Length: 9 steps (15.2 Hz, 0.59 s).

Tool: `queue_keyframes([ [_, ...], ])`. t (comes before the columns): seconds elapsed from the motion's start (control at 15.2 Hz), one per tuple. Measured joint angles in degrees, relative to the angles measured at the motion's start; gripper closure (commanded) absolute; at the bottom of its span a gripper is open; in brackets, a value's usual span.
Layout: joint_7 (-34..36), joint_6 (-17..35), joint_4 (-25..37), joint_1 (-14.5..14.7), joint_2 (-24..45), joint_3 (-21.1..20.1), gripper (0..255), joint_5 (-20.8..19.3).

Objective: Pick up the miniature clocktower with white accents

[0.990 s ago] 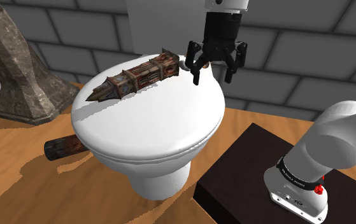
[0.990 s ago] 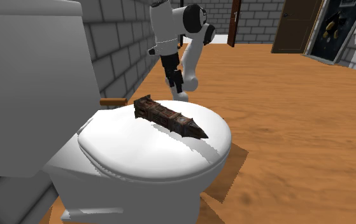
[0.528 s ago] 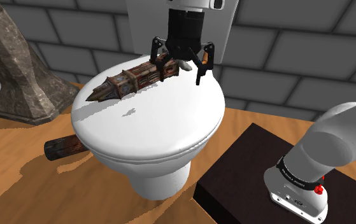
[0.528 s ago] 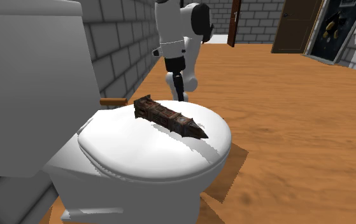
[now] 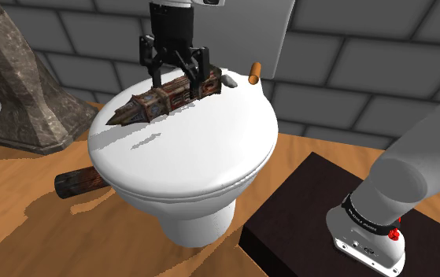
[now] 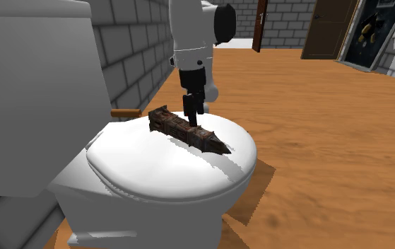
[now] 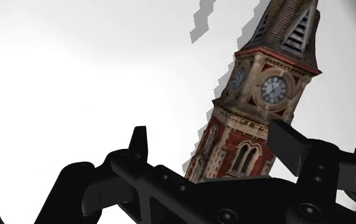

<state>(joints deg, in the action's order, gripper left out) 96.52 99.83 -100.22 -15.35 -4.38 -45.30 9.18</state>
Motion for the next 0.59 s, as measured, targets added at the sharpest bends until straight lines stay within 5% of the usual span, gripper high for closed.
queue_keyframes([
  [0.2,10.17,0.00,6.07,0.91,7.46,-1.87,0,-6.56],
  [0.59,12.22,4.24,3.06,1.35,8.99,-1.92,0,-7.93],
])
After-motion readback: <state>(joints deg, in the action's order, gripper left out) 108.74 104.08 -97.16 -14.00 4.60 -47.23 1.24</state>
